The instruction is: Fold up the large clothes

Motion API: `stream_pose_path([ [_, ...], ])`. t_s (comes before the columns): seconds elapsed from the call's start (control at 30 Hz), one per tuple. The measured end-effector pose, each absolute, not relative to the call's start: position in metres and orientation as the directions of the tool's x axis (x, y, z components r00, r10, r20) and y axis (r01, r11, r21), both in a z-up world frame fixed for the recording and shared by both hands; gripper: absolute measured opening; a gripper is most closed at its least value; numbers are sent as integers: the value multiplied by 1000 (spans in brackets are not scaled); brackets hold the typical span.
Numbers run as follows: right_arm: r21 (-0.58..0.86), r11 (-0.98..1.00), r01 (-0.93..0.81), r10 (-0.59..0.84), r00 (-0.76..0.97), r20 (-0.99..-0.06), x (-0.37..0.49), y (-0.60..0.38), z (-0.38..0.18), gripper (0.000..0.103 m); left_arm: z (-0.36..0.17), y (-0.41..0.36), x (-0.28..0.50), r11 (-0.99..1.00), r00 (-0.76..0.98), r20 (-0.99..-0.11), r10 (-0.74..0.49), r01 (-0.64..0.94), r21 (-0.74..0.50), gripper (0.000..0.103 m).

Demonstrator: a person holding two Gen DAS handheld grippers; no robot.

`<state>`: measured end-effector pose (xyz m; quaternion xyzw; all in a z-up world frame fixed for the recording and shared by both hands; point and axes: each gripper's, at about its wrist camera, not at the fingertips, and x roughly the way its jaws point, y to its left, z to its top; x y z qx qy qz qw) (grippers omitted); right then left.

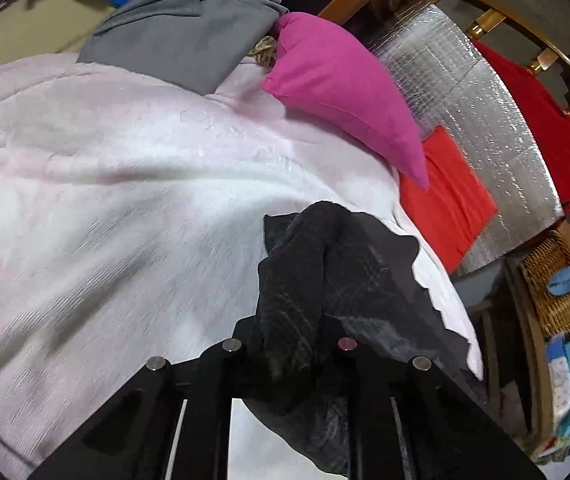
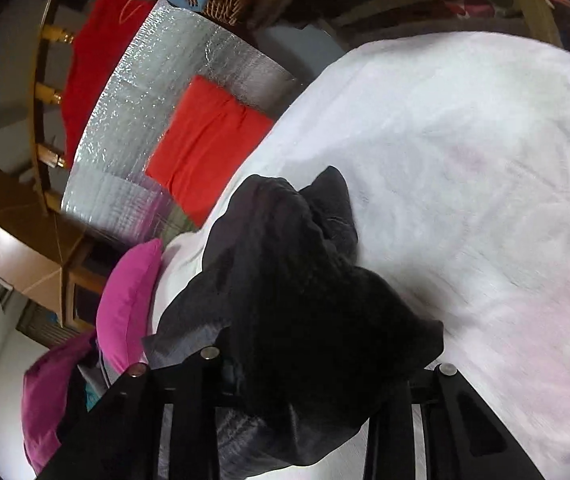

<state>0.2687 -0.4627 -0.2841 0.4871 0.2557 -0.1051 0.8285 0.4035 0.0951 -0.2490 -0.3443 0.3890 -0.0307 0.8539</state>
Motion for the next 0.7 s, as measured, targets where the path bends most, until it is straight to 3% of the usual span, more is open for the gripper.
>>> stream_pose_path([
  [0.17,734,518,439,107,819,-564,226,-463,-288,36,-264,106,359,792,593,-723,-354,-221,-569,19],
  [0.23,709,531,465,138,777,-614,221,-462,-298,39,-270,104,351,838,545,-775,-319,-220,-500,31],
  [0.27,710,519,475,165,760,-629,219,-462,-304,46,-274,106,351,862,520,-806,-284,-230,-452,40],
  [0.3,713,506,485,182,748,-638,217,-463,-307,53,-272,110,349,860,518,-810,-275,-244,-448,41],
  [0.4,686,524,505,194,713,-673,201,-465,-295,60,-249,127,338,845,578,-773,-262,-249,-473,45],
  [0.47,612,604,510,150,682,-716,187,-462,-273,65,-223,131,328,871,666,-731,-148,-261,-415,46],
  [0.57,509,721,469,66,686,-725,174,-457,-236,66,-193,118,327,913,767,-640,-58,-218,-344,61],
  [0.7,427,801,420,-21,732,-681,204,-452,-192,83,-188,77,361,925,747,-643,-171,-103,-365,62],
])
